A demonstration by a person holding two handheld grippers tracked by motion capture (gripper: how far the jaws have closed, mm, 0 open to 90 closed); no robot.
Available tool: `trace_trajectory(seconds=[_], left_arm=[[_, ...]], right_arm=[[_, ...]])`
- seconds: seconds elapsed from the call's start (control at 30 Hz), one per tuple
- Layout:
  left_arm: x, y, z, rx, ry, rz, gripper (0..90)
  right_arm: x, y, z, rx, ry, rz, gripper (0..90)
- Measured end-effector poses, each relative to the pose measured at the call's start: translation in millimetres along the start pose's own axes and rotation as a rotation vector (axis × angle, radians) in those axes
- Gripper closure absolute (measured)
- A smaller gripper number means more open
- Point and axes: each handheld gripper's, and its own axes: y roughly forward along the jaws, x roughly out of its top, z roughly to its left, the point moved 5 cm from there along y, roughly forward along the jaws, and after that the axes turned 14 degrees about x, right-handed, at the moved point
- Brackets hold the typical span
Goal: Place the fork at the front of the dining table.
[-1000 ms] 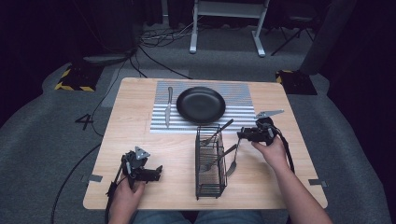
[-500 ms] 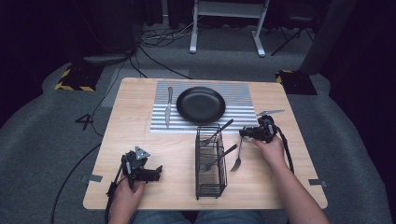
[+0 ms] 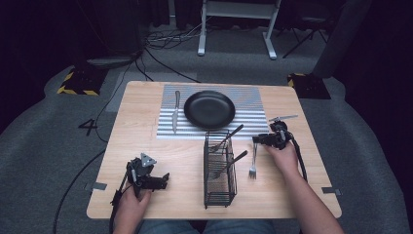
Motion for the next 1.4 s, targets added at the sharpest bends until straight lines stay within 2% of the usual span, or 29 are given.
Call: trace_trajectory(seconds=[0.17, 0.27, 0.4, 0.53, 0.83, 0.97, 1.1, 1.3, 1.4], left_arm=[[0.0, 0.0, 0.0, 0.000, 0.000, 0.000, 0.2], [0.0, 0.0, 0.0, 0.000, 0.000, 0.000, 0.2], [0.0, 0.0, 0.0, 0.000, 0.000, 0.000, 0.2], [0.0, 0.0, 0.0, 0.000, 0.000, 0.000, 0.2], [0.0, 0.0, 0.0, 0.000, 0.000, 0.000, 0.2], [0.0, 0.0, 0.0, 0.000, 0.000, 0.000, 0.2], [0.0, 0.0, 0.0, 0.000, 0.000, 0.000, 0.2], [0.0, 0.0, 0.0, 0.000, 0.000, 0.000, 0.2], [0.0, 0.0, 0.0, 0.000, 0.000, 0.000, 0.2]], right_arm=[[1.4, -7.0, 1.4, -0.019, -0.005, -0.014, 51.3], [-0.8, -15.6, 10.5, -0.019, -0.026, -0.027, 49.3], [-8.3, -30.7, 30.8, -0.022, -0.090, -0.037, 46.5], [-23.3, -44.7, 52.7, 0.002, -0.135, -0.037, 44.1], [-64.9, -59.0, 92.1, 0.084, -0.188, 0.003, 43.1], [-78.0, -59.0, 102.1, 0.107, -0.192, 0.036, 42.9], [-91.8, -49.6, 109.3, 0.118, -0.206, 0.087, 42.8], [-100.9, -33.2, 110.2, 0.157, -0.171, 0.121, 44.2], [-102.0, -27.8, 106.4, 0.146, -0.162, 0.134, 45.6]])
